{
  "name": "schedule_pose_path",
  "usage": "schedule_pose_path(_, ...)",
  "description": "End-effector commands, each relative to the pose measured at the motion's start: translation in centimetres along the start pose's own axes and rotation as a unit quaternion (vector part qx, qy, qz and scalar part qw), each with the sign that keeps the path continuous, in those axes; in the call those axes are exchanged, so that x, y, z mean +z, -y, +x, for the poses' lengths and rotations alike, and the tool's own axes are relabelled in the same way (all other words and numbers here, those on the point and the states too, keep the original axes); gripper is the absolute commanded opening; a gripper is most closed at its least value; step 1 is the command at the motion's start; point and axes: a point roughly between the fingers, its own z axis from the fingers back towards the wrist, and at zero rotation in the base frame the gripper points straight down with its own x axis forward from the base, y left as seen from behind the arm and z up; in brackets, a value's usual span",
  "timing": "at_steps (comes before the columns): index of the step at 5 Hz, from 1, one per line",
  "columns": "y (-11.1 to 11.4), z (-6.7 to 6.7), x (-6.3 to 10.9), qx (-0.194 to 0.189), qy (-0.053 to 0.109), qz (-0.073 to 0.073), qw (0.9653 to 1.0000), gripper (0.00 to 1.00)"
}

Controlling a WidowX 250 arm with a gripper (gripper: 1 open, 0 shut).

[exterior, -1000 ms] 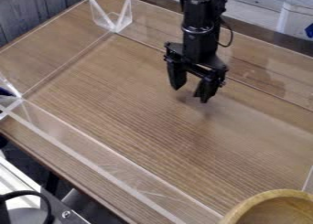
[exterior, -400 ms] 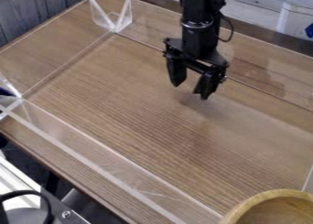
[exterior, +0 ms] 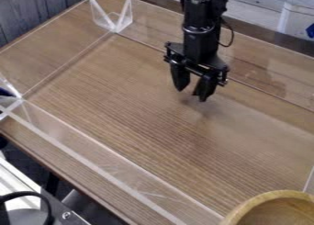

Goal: Remove the green block from inside the brown bowl and put it on the table

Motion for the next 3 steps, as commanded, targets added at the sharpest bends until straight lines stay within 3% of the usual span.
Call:
schedule_pose_path(1,0.0,1.3,1.9,-0.003,0.036,0.002,0.9993,0.0)
schedule_pose_path(3,-1.1,0.2,4.9,0.004,0.062,-0.001,0.9981,0.0)
